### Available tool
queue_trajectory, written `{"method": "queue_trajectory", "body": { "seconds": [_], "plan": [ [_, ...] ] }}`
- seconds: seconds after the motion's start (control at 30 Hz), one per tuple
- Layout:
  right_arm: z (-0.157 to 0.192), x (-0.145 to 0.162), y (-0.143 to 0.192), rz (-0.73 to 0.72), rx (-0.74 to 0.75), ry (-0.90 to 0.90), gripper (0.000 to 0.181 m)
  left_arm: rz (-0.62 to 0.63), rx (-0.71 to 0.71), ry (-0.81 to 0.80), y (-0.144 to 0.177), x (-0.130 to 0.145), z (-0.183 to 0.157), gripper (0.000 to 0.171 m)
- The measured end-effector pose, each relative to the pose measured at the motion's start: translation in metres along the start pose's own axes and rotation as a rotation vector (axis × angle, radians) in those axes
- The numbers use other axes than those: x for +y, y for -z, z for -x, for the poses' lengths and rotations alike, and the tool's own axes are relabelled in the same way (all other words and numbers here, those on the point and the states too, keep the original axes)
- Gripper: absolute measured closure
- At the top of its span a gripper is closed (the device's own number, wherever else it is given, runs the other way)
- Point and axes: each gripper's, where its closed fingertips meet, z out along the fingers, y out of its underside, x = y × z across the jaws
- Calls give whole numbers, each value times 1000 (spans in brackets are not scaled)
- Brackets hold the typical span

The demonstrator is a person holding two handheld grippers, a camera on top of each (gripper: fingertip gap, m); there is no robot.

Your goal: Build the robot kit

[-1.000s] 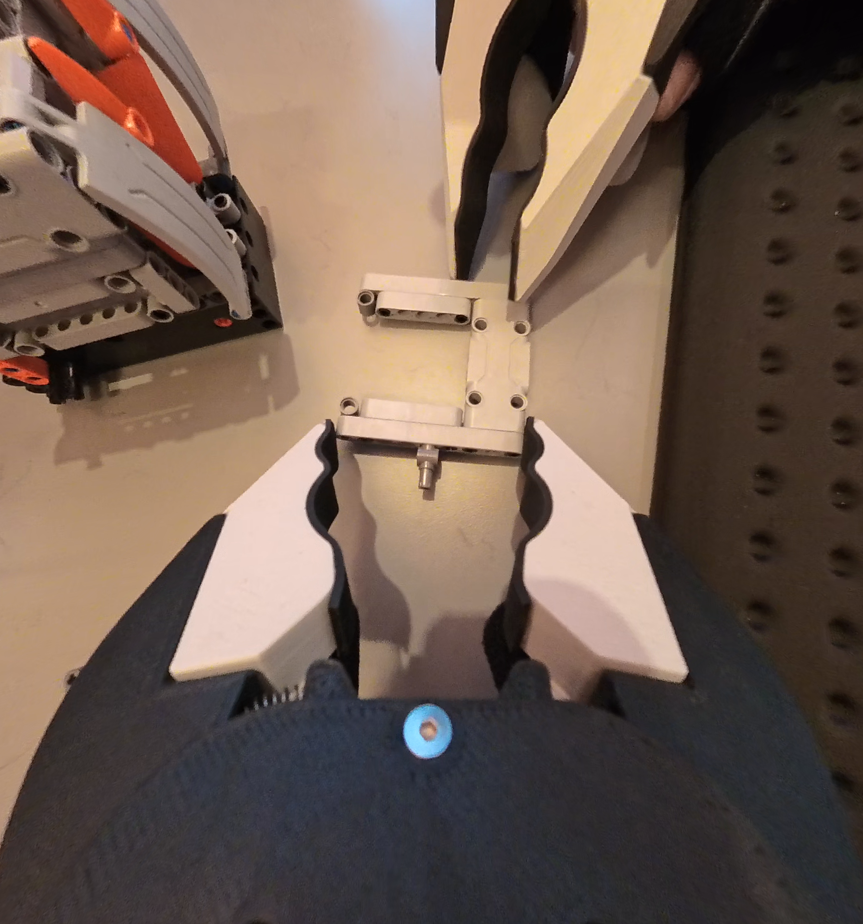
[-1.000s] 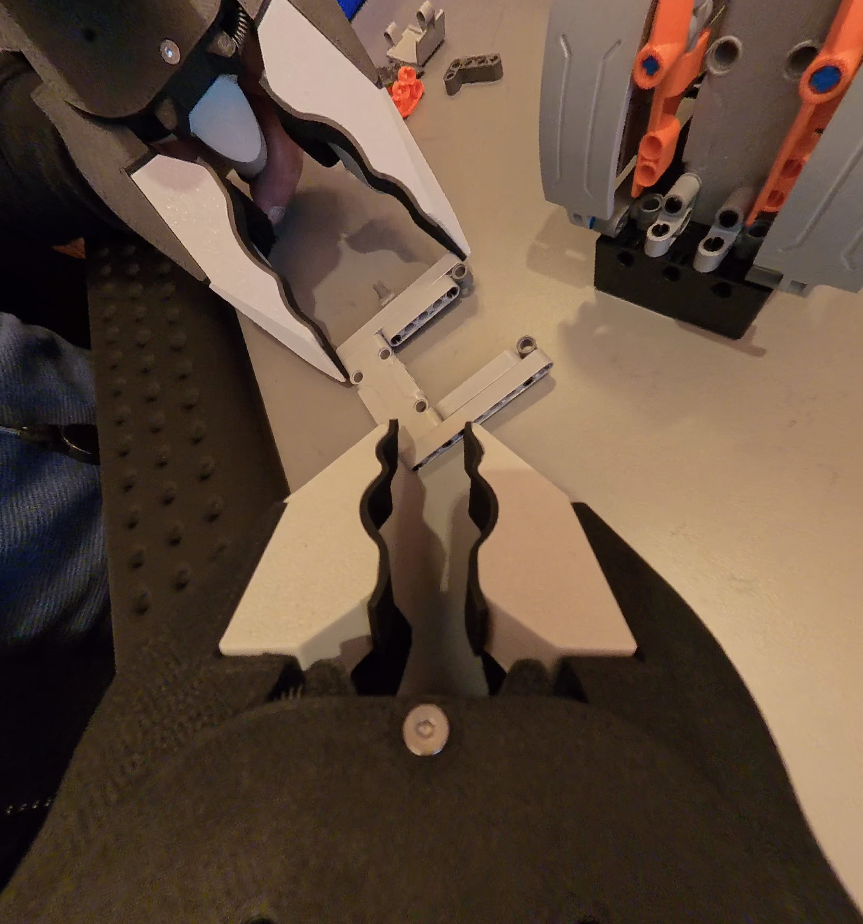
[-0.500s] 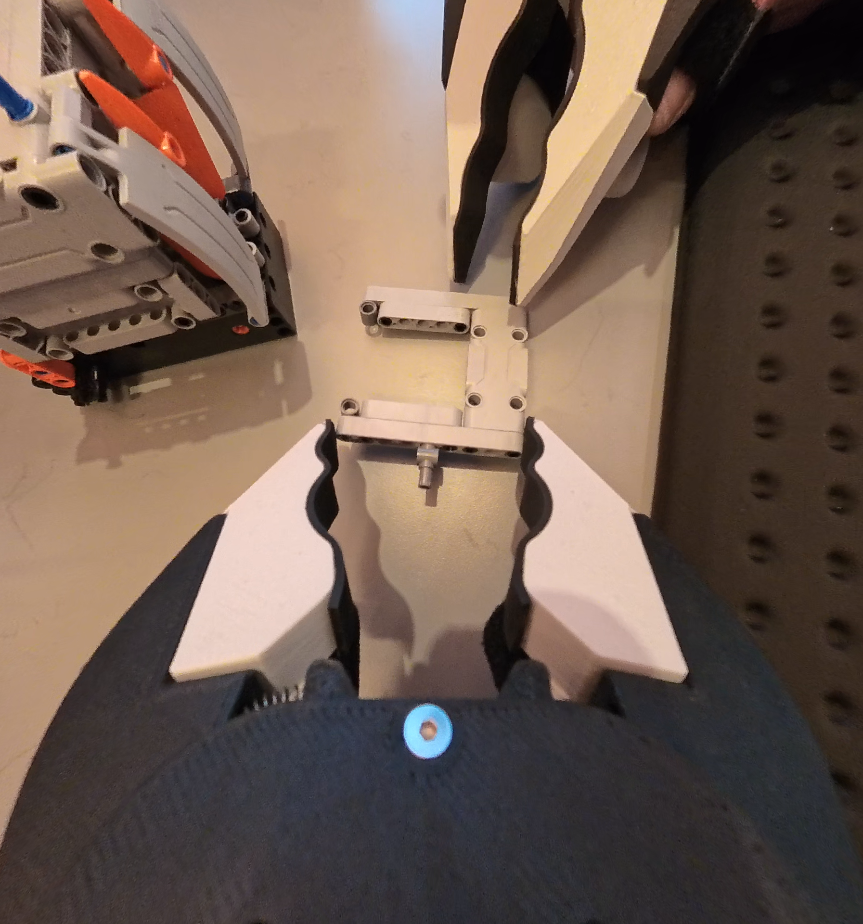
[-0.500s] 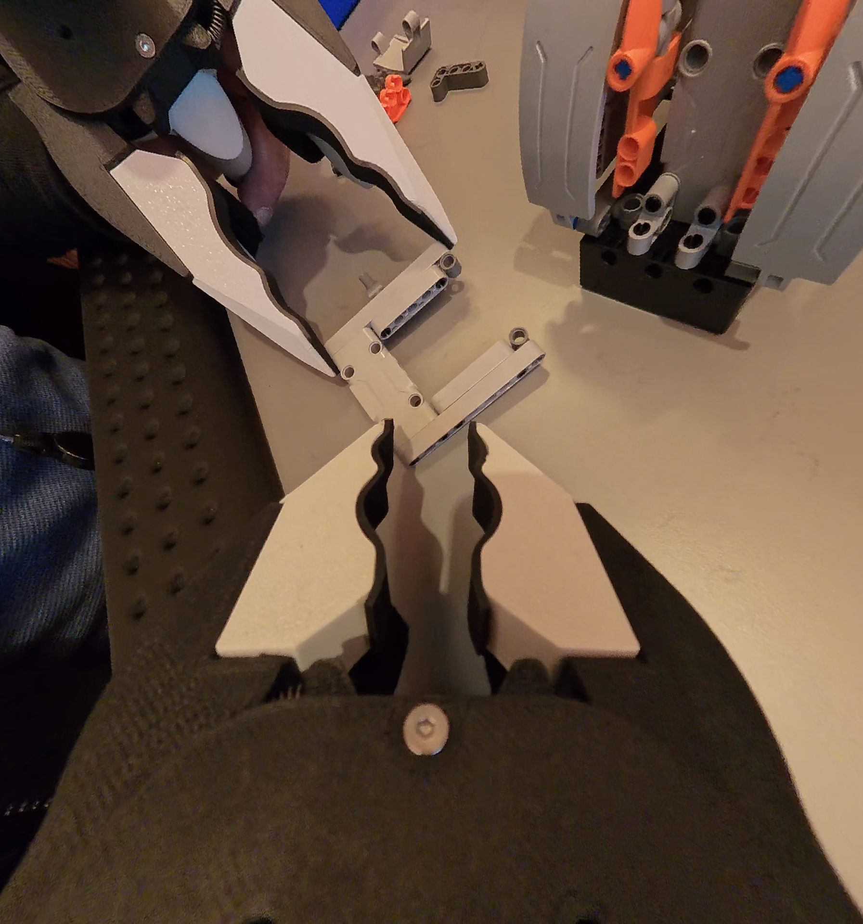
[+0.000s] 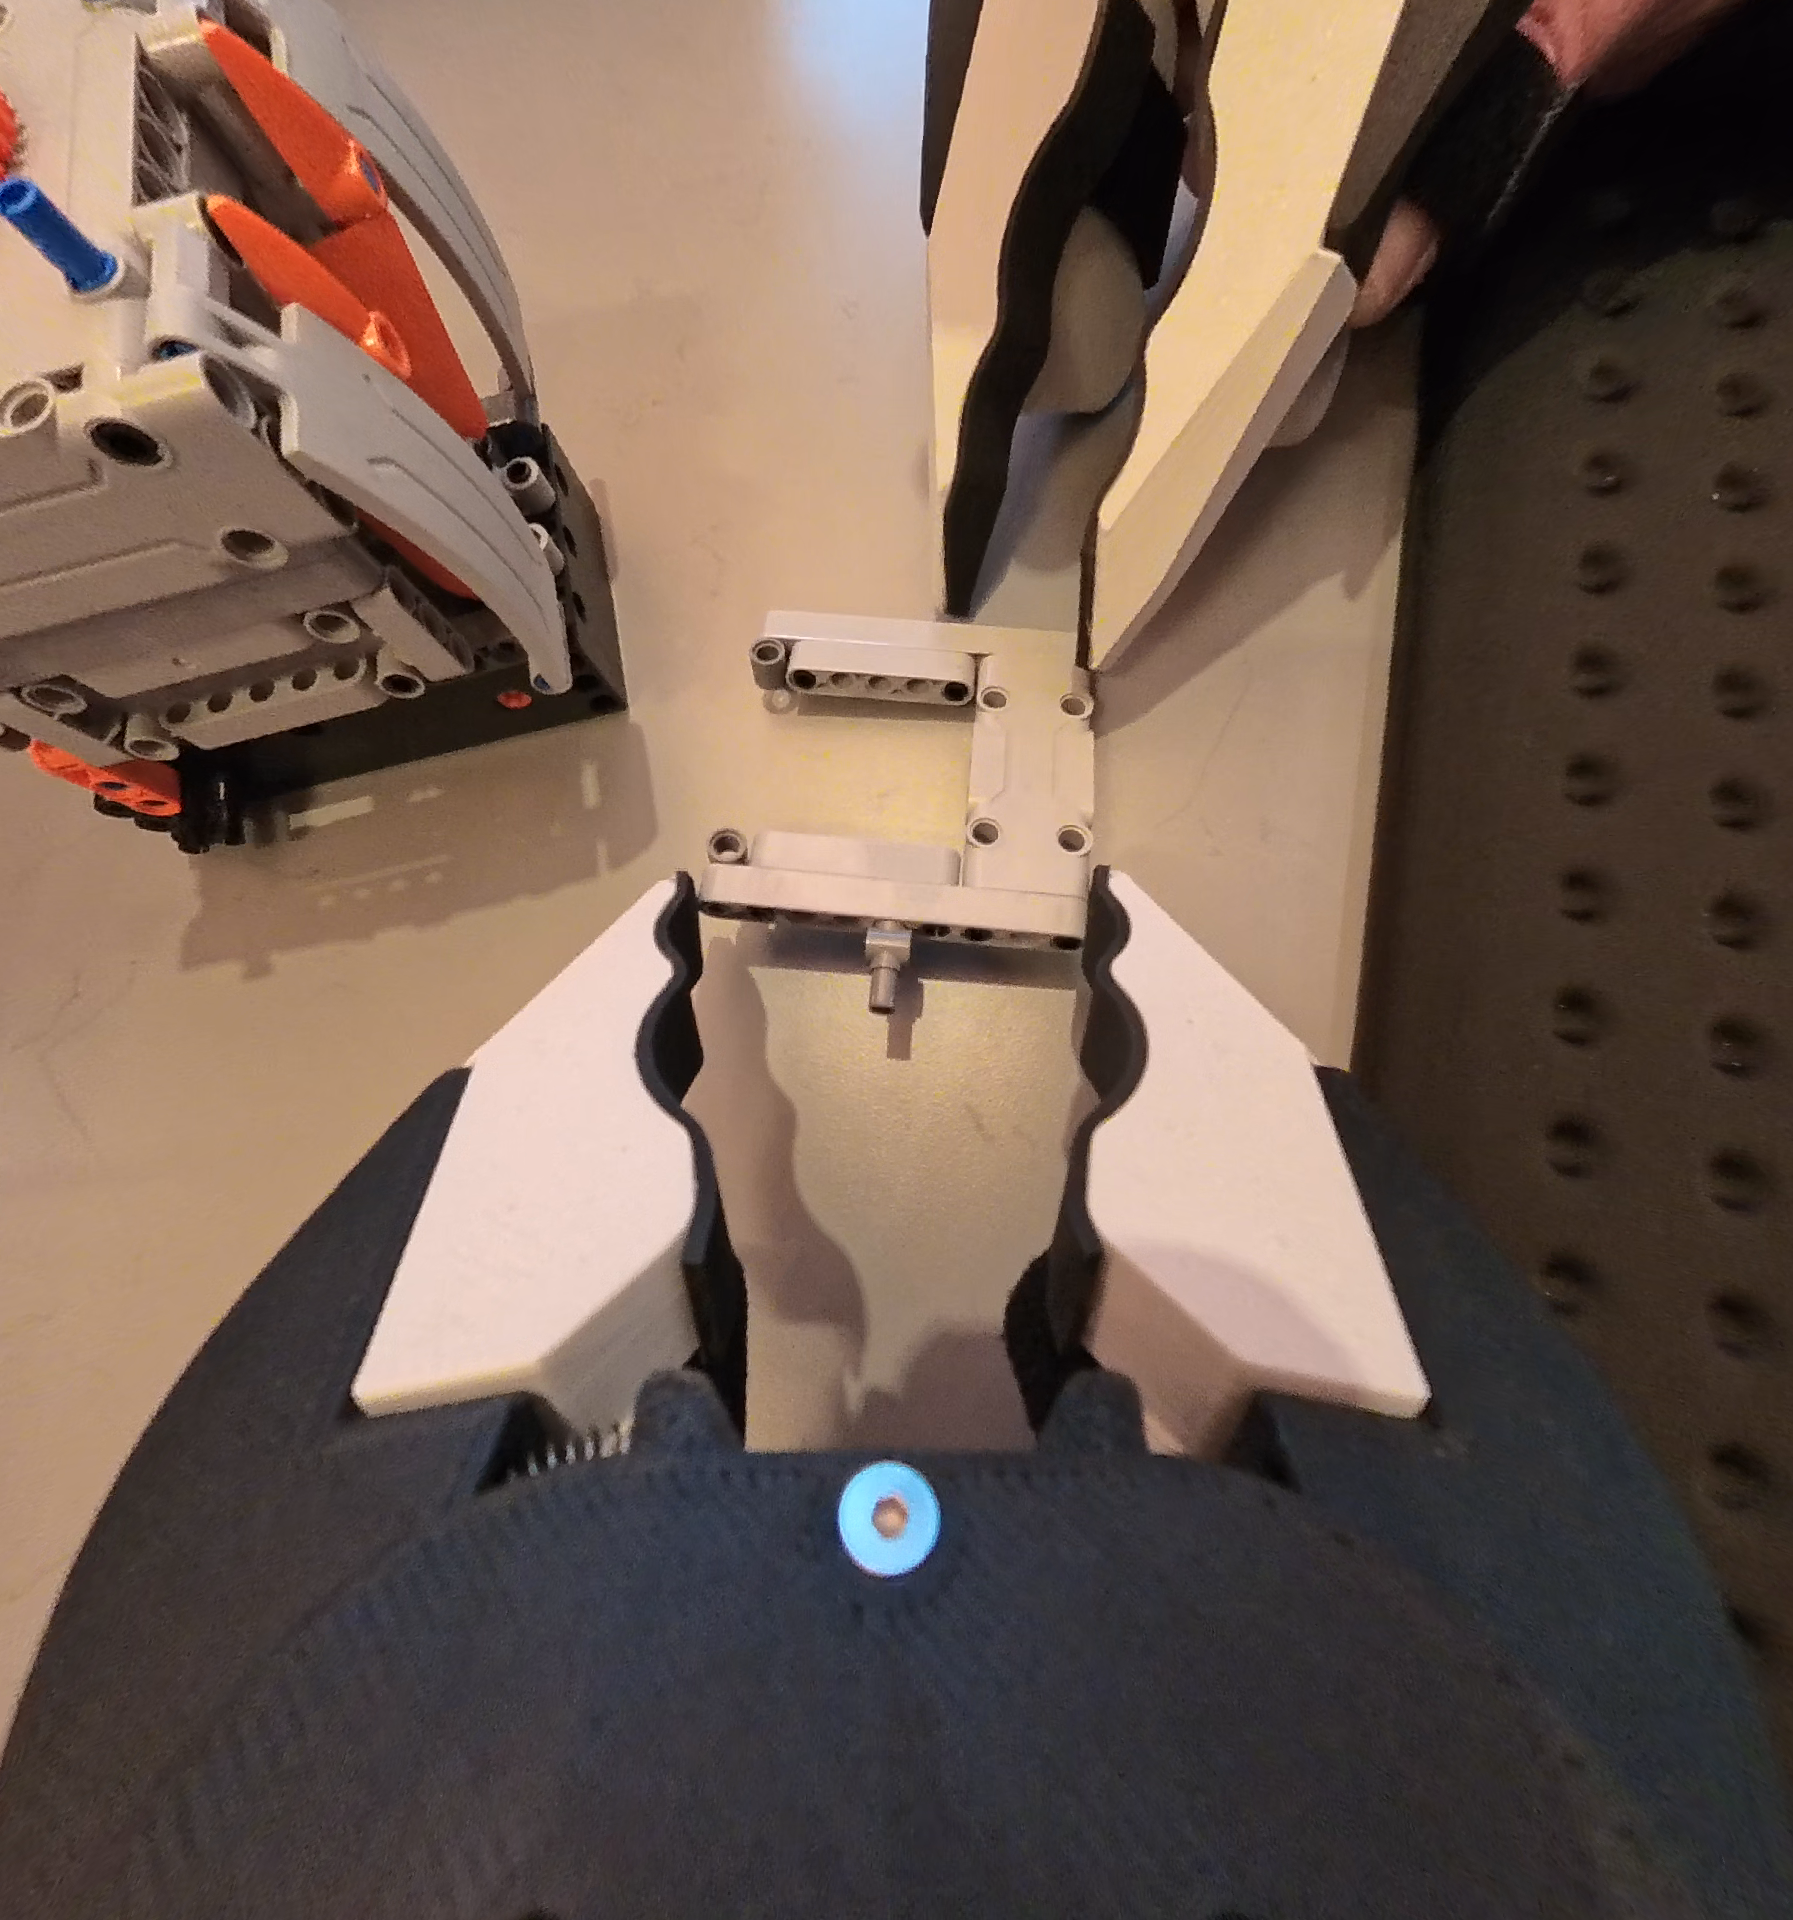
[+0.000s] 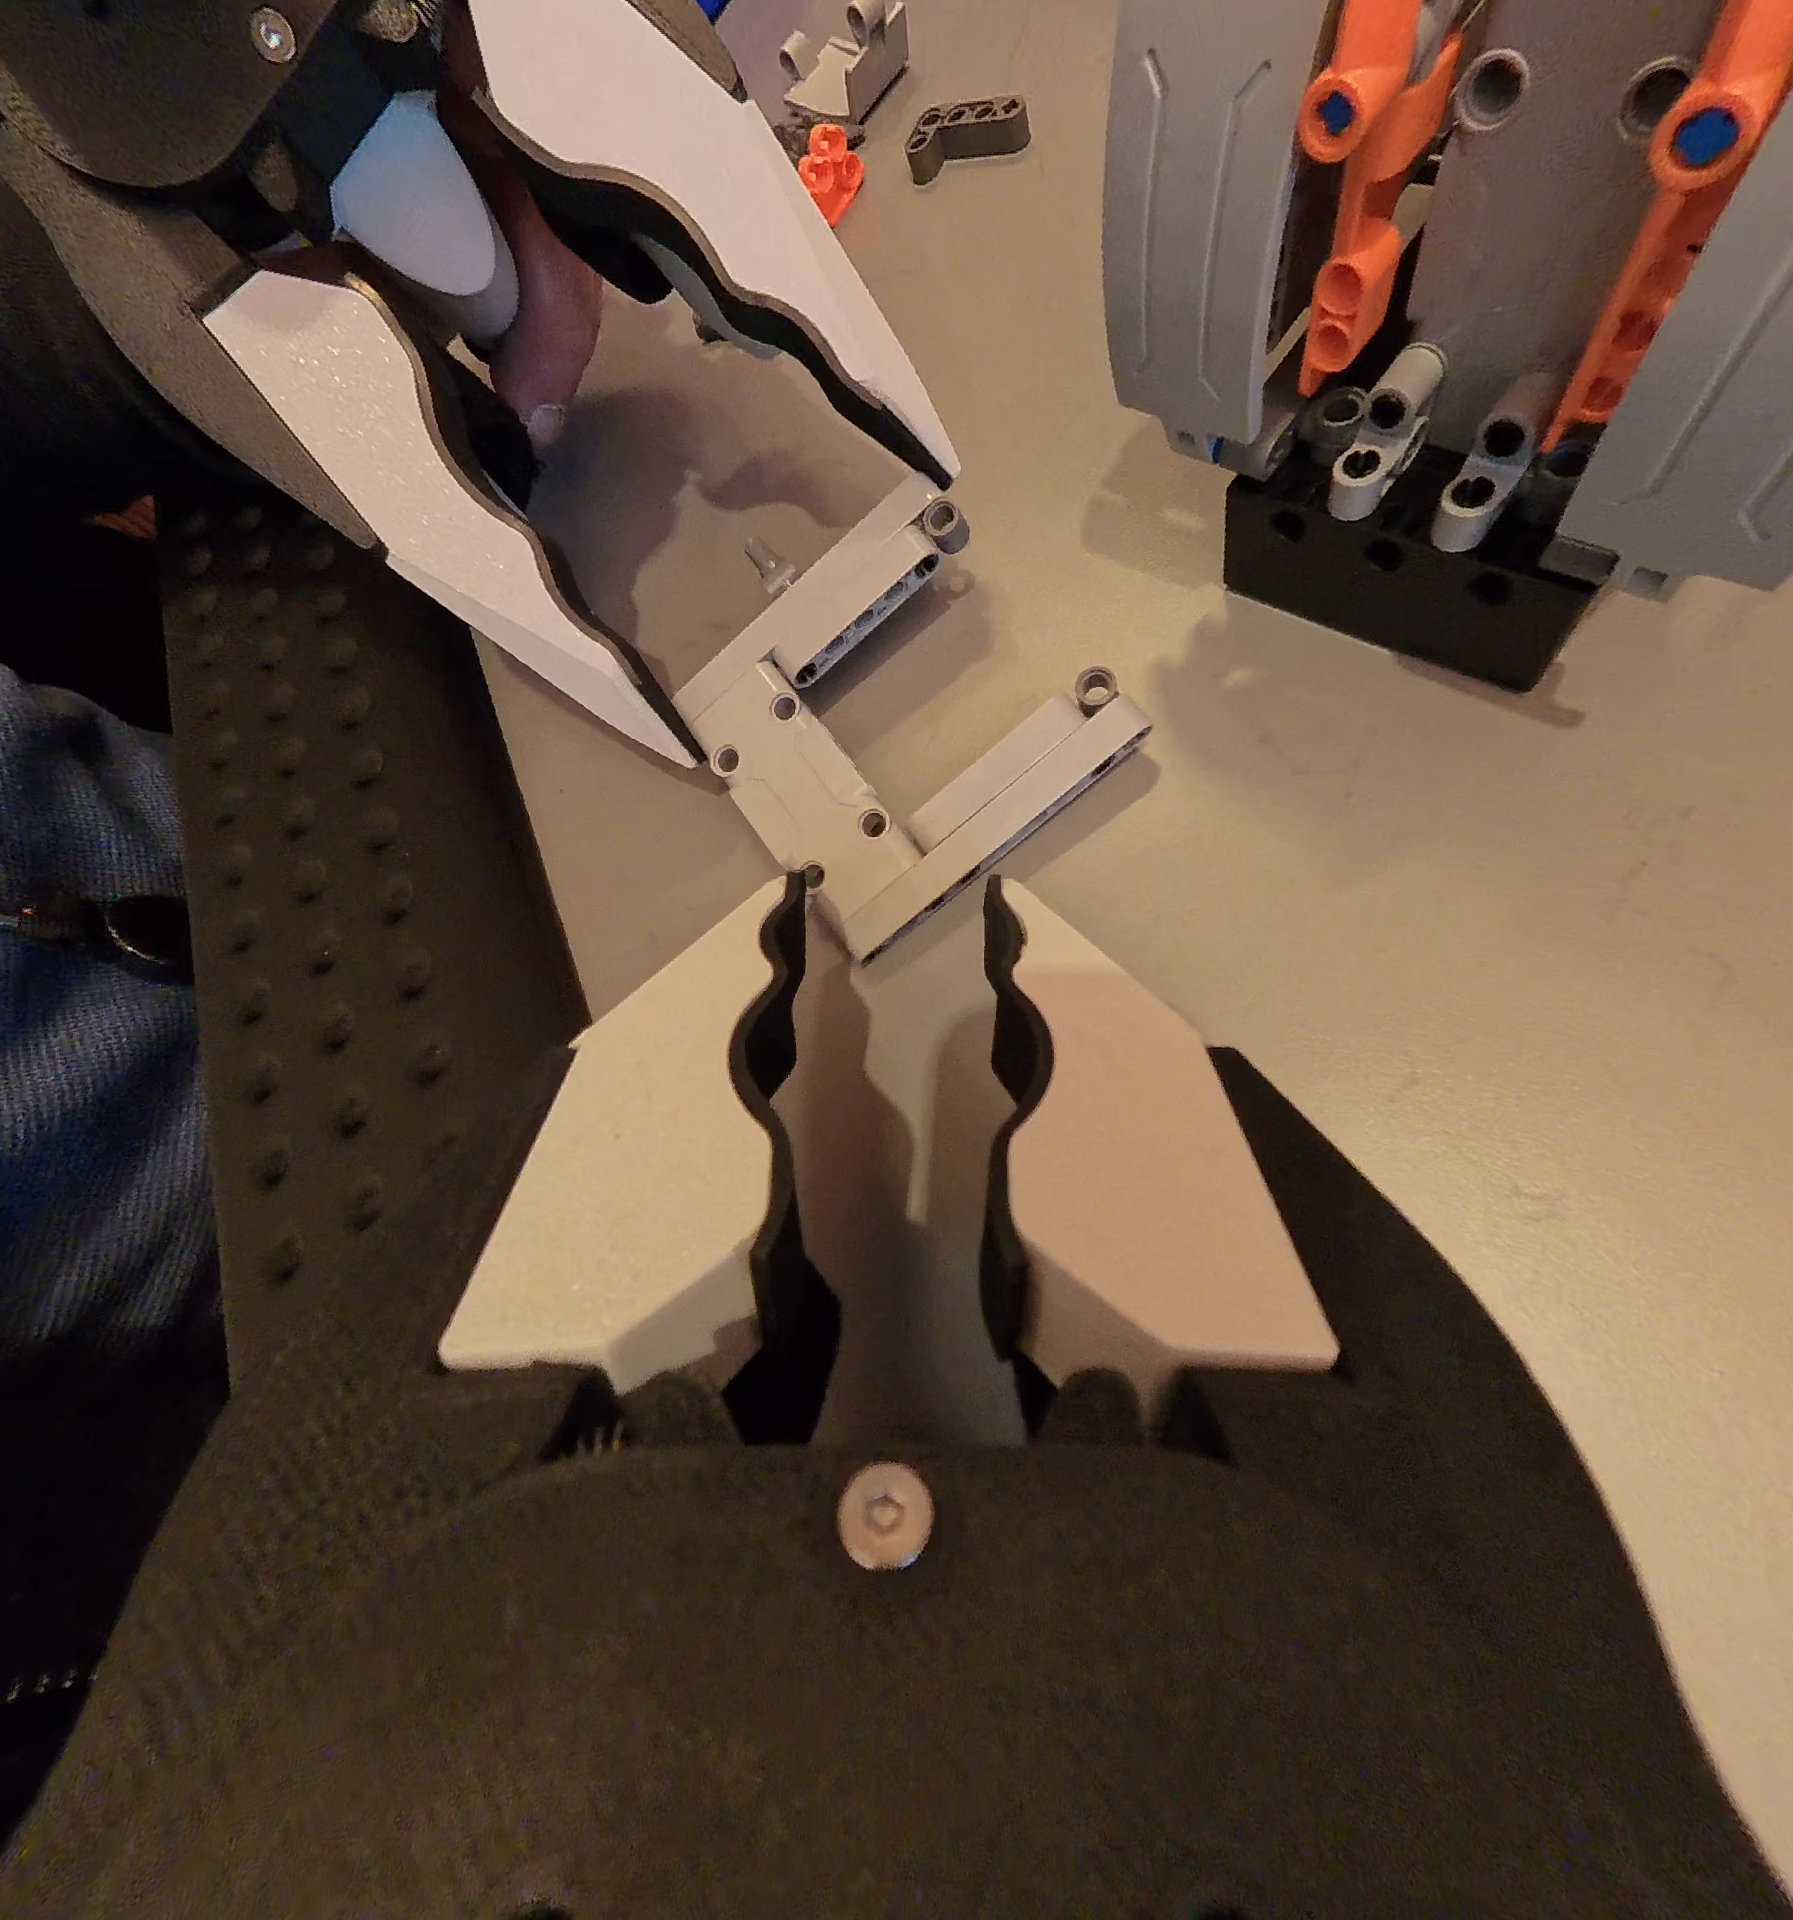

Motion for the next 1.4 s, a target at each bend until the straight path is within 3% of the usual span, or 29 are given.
{"method": "queue_trajectory", "body": {
  "seconds": [0.93,1.0,1.1,1.2,1.4],
  "plan": [
    [1,-2,-1,-9,19,36,147,0,29,38,-2,2,0,99],
    [-5,-4,2,-16,61,45,139,6,36,50,-1,3,1,99],
    [-18,-8,9,-31,162,63,112,-29,19,53,8,-3,4,95],
    [-39,-7,19,-10,301,93,87,-1,-40,51,15,2,16,78],
    [-59,8,15,110,360,127,57,62,8,165,13,20,23,38]
  ]
}}
